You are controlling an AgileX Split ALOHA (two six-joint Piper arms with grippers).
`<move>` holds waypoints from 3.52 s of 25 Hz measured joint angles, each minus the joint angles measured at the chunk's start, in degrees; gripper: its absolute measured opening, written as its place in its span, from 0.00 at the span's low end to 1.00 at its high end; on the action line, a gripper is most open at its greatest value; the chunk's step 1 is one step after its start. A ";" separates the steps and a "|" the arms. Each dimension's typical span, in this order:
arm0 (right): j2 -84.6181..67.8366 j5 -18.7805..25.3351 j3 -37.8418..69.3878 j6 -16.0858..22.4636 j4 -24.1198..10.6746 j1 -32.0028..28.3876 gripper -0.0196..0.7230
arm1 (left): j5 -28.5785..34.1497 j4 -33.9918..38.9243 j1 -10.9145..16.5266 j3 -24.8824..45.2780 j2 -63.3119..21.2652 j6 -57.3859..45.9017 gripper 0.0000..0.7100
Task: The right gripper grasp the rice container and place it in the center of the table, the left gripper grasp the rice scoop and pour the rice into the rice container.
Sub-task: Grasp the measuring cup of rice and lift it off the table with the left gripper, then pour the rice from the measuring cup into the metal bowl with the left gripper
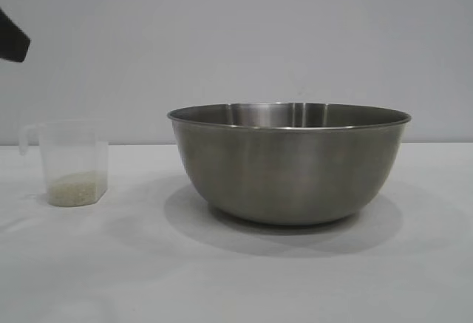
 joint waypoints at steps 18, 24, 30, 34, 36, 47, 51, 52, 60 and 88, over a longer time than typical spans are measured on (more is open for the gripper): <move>0.00 -0.08 0.00 0.00 0.00 0.00 0.56 | -11.71 -5.36 0.00 -1.28 15.31 -0.16 0.48; 0.00 -0.08 0.00 0.00 0.00 0.00 0.56 | -11.81 -5.58 0.00 -4.49 19.10 -0.16 0.48; 0.00 -0.08 0.00 0.00 0.00 0.00 0.56 | -11.81 -7.79 0.00 -6.90 21.63 -0.16 0.48; 0.00 -0.08 0.00 0.00 0.00 0.00 0.56 | -11.81 -7.92 0.00 -8.86 21.87 -0.05 0.48; 0.00 -0.08 0.00 0.00 0.00 0.00 0.56 | -11.81 -7.92 0.00 -9.87 21.87 0.44 0.48; 0.00 -0.08 0.00 0.00 0.00 0.00 0.56 | -11.81 -6.34 0.00 -12.95 23.12 0.56 0.08; 0.00 -0.08 0.00 0.00 0.00 0.00 0.56 | -11.81 -4.97 0.00 -13.72 23.12 0.79 0.00; 0.00 -0.08 0.00 0.00 0.00 0.00 0.56 | -11.81 -4.53 0.00 -13.75 23.12 1.29 0.00; 0.00 -0.08 0.00 0.00 0.00 0.00 0.56 | -11.31 1.60 0.00 -15.80 14.97 17.45 0.00; 0.00 -0.08 0.00 0.00 0.00 0.00 0.56 | 13.02 52.35 -11.89 -41.10 11.78 76.45 0.00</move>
